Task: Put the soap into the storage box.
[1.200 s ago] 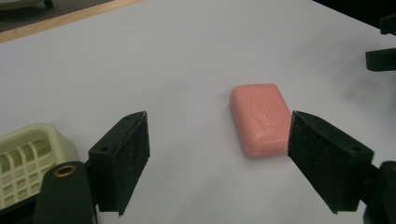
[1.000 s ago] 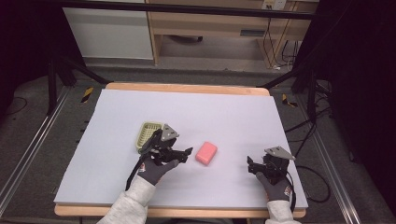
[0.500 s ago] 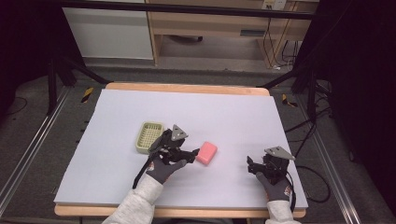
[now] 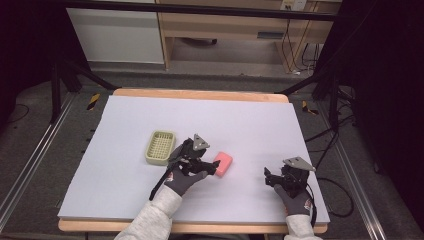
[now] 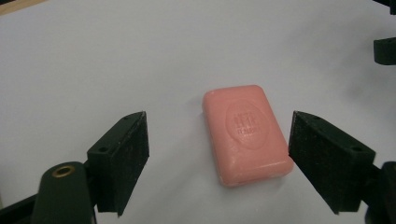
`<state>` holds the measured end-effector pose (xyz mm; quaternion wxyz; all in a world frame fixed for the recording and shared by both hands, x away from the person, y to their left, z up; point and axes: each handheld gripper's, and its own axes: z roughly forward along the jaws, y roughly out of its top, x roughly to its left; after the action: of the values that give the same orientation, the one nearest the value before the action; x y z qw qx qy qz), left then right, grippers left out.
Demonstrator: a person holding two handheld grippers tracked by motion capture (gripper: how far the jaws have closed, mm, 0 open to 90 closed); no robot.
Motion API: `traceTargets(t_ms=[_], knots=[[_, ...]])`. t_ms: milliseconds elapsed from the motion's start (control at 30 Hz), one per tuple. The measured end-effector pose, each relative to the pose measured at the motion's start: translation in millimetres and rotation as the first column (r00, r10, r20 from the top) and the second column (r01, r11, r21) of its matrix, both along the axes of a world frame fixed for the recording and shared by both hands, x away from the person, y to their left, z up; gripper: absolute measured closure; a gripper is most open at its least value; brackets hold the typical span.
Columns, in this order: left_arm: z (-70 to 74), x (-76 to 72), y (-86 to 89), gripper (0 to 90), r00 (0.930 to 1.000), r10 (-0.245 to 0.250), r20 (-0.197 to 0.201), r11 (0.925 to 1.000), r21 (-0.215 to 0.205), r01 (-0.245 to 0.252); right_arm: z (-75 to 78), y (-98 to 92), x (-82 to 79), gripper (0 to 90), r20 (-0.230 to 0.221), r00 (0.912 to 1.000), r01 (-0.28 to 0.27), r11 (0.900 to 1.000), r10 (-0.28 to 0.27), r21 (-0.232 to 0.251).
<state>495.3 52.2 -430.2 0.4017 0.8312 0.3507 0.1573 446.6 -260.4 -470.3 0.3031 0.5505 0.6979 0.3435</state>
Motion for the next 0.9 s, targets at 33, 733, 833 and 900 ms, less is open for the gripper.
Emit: traceTargets(t_ms=[33, 733, 833, 900], knots=[[-0.3, 0.5, -1.1, 20.0, 1.0, -0.004, 0.001, 1.0, 0.003, 0.004, 0.0, -0.1, 0.1, 6.4, 0.002, 1.0, 0.0, 1.0, 0.0, -0.001], [-12.3, 5.1, -32.3, 19.5, 0.9992, -0.035, -0.02, 0.9981, 0.05, 0.036, -0.5, 0.9, 0.7, 6.1, -0.007, 1.0, -0.001, 1.0, 0.001, -0.002], [-15.1, 5.7, -36.1, 19.4, 0.999, -0.04, -0.021, 0.9975, 0.058, 0.041, -0.3, 0.8, 0.6, 6.1, -0.006, 1.0, 0.0, 1.0, 0.0, -0.004], [-17.4, 6.7, -37.9, 19.4, 0.9988, -0.04, -0.028, 0.9971, 0.064, 0.042, -0.3, 0.4, 0.5, 6.1, -0.003, 1.0, -0.002, 1.0, 0.002, -0.004]])
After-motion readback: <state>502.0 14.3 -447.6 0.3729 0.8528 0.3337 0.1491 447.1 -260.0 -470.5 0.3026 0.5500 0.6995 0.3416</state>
